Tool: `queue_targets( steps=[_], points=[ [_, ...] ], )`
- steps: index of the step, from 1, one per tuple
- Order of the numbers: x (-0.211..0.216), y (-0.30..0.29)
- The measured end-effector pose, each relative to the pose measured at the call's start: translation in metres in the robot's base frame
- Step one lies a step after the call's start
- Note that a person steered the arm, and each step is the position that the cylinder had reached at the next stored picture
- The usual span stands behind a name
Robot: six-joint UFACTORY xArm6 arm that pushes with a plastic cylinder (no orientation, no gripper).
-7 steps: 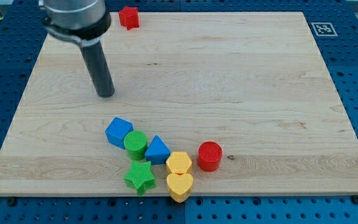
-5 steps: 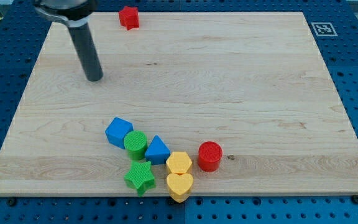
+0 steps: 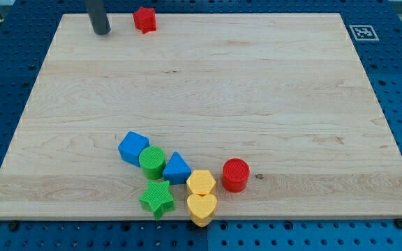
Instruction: Move the red star to the top center of the board
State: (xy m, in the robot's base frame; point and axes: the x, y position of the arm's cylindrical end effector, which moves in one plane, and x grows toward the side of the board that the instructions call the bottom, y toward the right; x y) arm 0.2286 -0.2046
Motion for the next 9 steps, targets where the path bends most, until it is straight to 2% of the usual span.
queue_targets(
  steps=[1,2,6,9],
  points=[
    [-0.030,0.002],
    [-0.038,0.013],
    [-0.037,0.047],
    [-0.037,0.044]
  ],
)
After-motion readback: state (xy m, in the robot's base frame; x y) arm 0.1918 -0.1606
